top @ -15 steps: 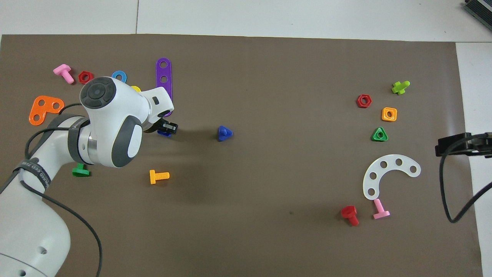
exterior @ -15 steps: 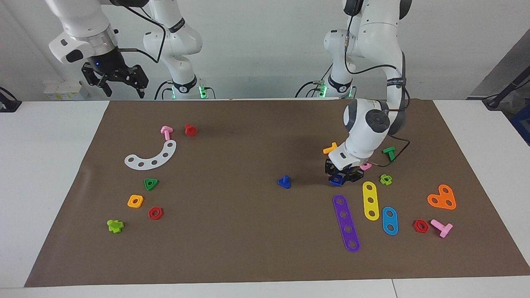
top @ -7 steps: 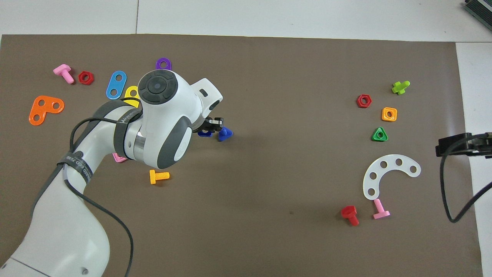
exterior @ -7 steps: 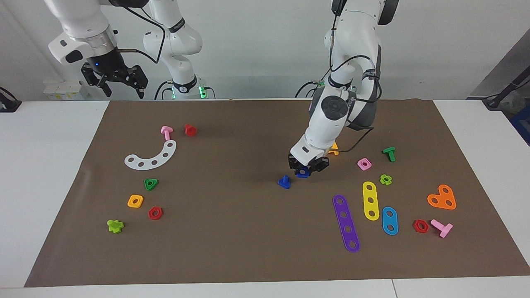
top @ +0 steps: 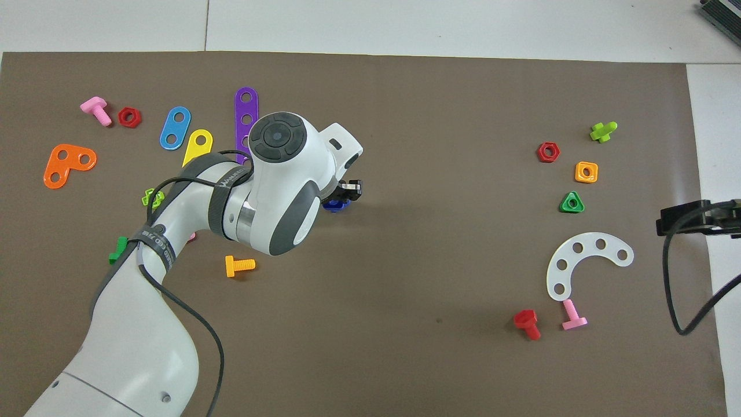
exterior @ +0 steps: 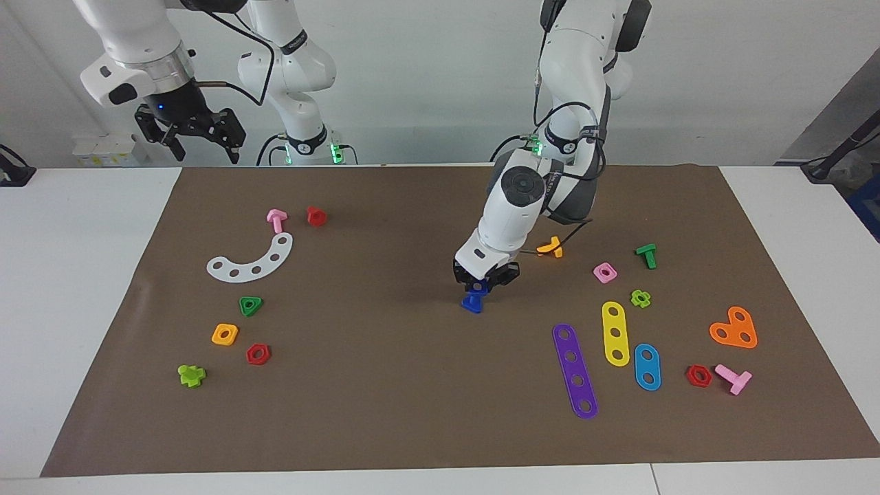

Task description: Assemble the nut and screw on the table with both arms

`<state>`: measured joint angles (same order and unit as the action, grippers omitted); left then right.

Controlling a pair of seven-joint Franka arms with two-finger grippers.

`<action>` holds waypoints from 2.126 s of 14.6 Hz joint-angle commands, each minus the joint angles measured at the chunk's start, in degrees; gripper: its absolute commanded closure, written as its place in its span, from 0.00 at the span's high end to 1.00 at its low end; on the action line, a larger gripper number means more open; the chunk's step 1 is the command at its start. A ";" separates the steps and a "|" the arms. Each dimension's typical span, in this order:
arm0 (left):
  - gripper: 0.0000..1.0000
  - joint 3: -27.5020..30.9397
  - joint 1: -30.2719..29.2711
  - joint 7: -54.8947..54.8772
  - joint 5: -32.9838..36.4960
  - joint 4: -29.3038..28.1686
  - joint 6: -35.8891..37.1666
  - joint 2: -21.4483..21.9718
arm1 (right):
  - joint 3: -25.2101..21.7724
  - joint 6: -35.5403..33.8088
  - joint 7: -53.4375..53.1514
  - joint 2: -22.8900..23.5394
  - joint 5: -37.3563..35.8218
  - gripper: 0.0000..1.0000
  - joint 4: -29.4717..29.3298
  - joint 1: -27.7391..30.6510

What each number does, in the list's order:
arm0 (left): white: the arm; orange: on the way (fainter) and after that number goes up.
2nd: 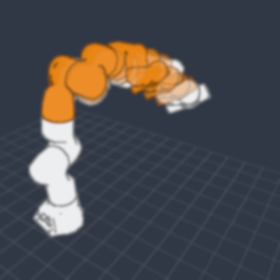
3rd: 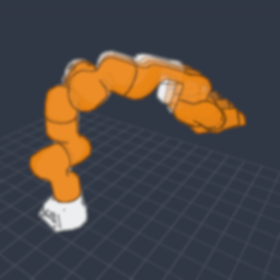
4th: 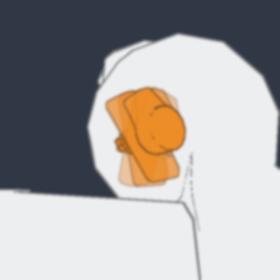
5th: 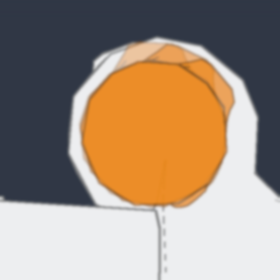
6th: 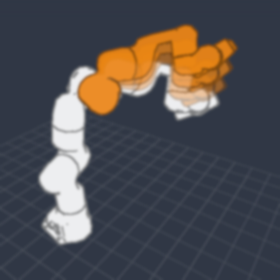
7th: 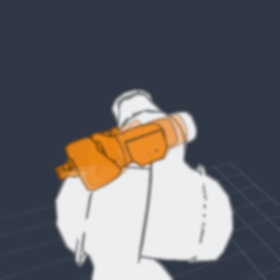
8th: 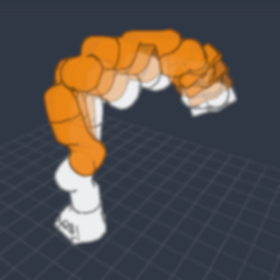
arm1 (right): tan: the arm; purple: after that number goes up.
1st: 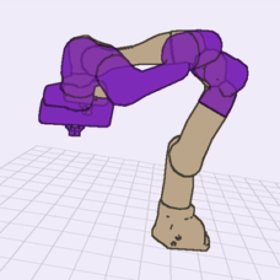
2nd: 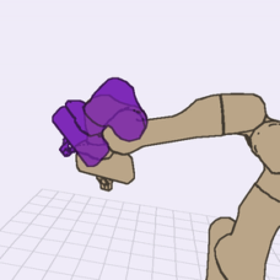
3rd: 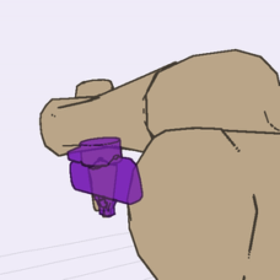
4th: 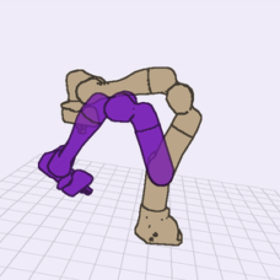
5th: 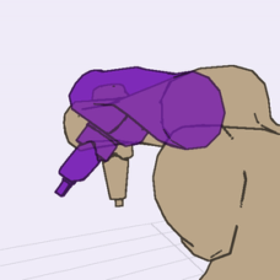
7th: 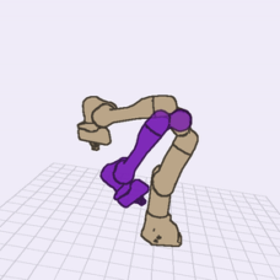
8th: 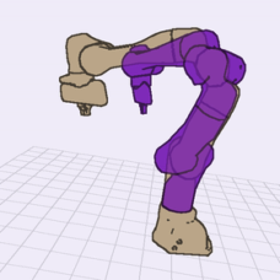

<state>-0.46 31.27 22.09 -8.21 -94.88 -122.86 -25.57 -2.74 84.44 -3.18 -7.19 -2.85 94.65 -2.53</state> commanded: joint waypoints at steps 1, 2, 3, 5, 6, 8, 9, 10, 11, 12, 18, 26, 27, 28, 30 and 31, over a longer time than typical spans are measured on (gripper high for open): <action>0.28 0.90 0.72 0.32 -1.37 1.18 -1.50 -1.06 | 0.46 0.72 -0.16 -0.63 -0.84 1.00 0.62 0.51; 0.28 0.90 0.72 0.50 -1.37 1.18 -1.77 -1.33 | 0.46 0.72 -0.07 -0.63 -0.84 1.00 0.62 0.51; 0.28 0.98 0.72 0.50 -1.37 1.10 -1.94 -1.50 | 0.46 0.72 -0.07 -0.63 -0.84 1.00 0.62 0.51; 0.28 0.98 0.72 0.50 -1.19 0.48 -2.82 -1.42 | 0.46 0.72 -0.07 -0.63 -0.84 1.00 0.62 0.51; 0.28 0.98 0.72 0.50 -1.19 0.39 -3.00 -1.50 | 0.46 0.72 -0.16 -0.63 -0.84 1.00 0.62 0.51; 0.28 0.98 0.54 0.32 -1.11 -0.04 -3.17 -1.50 | 0.46 0.72 -0.07 -0.63 -0.84 1.00 0.62 0.51; 0.28 1.07 0.54 0.50 -1.02 -0.48 -3.61 -1.50 | 0.46 0.72 -0.07 -0.63 -0.84 1.00 0.62 0.51; 0.28 1.07 0.46 0.50 -0.93 -0.92 -3.79 -1.50 | 0.46 0.72 -0.07 -0.63 -0.84 1.00 0.62 0.51; 0.28 1.07 0.54 0.50 -0.93 -1.27 -3.88 -1.50 | 0.46 0.72 -0.07 -0.63 -0.84 1.00 0.62 0.51; 0.28 1.07 0.72 0.50 -0.93 -1.89 -4.23 -1.50 | 0.46 0.72 -0.07 -0.63 -0.84 1.00 0.62 0.51; 0.31 1.07 0.89 0.67 -0.84 -4.53 -7.13 -1.42 | 0.46 0.72 -0.07 -0.63 -0.84 1.00 0.62 0.51; 1.00 1.42 -0.24 0.59 -0.75 4.40 1.79 -3.07 | 0.46 0.72 -0.07 -0.63 -0.84 1.00 0.62 0.51; 1.00 2.03 -1.81 0.50 -0.67 9.31 7.14 -3.69 | 0.46 0.72 -0.07 -0.63 -0.84 1.00 0.62 0.51; 1.00 2.56 -4.09 0.32 -0.58 11.97 10.94 -3.44 | 0.46 0.72 -0.07 -0.63 -0.84 1.00 0.62 0.51; 1.00 3.53 -11.28 -0.99 -0.23 13.14 15.18 -0.30 | 0.46 0.72 -0.07 -0.63 -0.84 1.00 0.62 0.51; 1.00 3.53 -14.71 -4.04 0.04 12.96 16.41 2.51 | 0.46 0.72 -0.07 -0.63 -0.84 1.00 0.62 0.51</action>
<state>3.45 23.90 21.76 -8.27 -83.19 -110.95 -26.78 -2.74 84.44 -3.18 -7.19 -2.85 94.65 -2.53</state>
